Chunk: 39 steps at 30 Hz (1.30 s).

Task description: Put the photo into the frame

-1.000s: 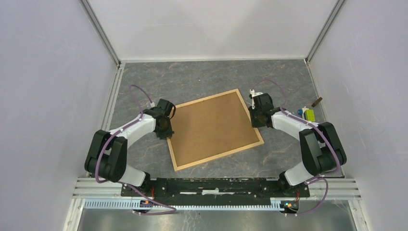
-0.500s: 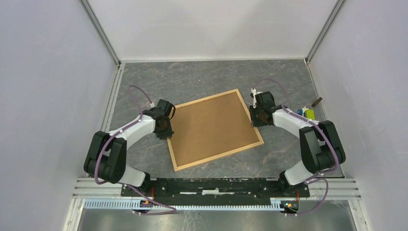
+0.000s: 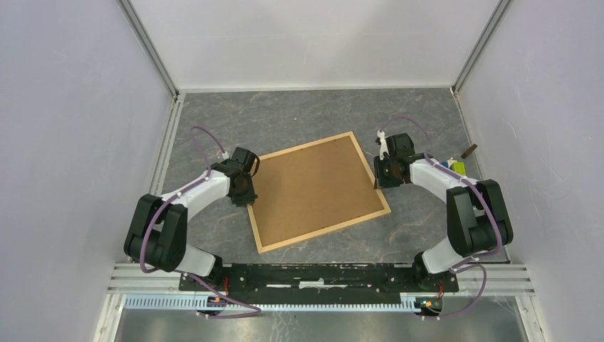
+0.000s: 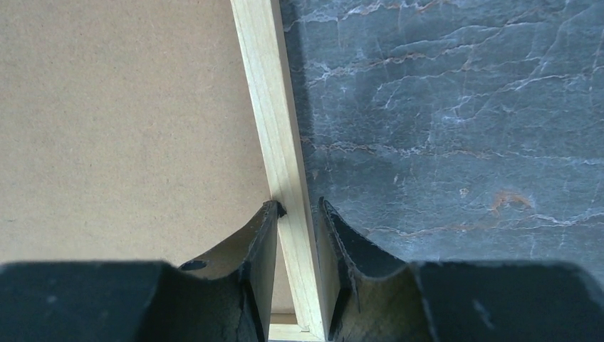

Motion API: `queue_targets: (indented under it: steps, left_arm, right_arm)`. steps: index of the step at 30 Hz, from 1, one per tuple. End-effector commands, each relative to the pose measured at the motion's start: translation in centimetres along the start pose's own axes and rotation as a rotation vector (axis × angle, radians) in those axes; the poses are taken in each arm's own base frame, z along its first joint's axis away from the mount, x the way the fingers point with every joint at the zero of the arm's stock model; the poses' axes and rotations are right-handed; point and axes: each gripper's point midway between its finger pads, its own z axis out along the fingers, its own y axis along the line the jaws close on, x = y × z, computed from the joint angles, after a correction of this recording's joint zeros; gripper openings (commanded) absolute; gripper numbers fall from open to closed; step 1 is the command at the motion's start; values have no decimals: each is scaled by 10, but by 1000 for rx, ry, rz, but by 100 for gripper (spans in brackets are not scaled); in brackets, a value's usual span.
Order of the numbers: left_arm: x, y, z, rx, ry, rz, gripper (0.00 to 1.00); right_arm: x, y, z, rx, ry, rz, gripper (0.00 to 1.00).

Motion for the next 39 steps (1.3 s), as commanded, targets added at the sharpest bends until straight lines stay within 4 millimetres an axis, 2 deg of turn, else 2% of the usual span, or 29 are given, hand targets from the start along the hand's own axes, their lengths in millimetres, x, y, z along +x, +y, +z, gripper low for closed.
queue_targets:
  steps: [1,7,11,18,20,21,23,25,28,30,35,39]
  left_arm:
    - [14,4,5,-7,43,-10,2]
    - [14,2,5,-1,46,-9,2]
    - [13,1,4,4,46,-9,2]
    - [12,-4,3,17,45,4,2]
    - [11,-6,3,18,44,9,2]
    - [11,-6,2,19,44,12,2]
    - [11,-5,2,13,42,19,2]
    - [11,-2,2,3,38,25,2]
    - [12,1,3,-9,35,34,2]
    - [11,2,2,-9,31,44,2]
    - [5,2,-2,-13,17,77,2]
    - [5,3,-1,-20,20,89,2]
  right_arm:
    - [17,-4,3,10,39,-14,32]
    - [31,-4,20,51,86,-40,31]
    - [42,-12,27,121,135,-53,31]
    - [94,-8,41,161,280,-104,33]
    - [97,0,43,139,296,-128,34]
    - [91,4,42,121,278,-128,35]
    - [62,16,32,73,204,-129,37]
    - [19,27,15,8,93,-105,40]
    - [-50,23,-14,-16,-101,-54,49]
    - [-81,21,-21,-25,-164,-32,49]
    - [-121,21,-9,-30,-171,-16,43]
    - [-142,23,6,-36,-162,-33,36]
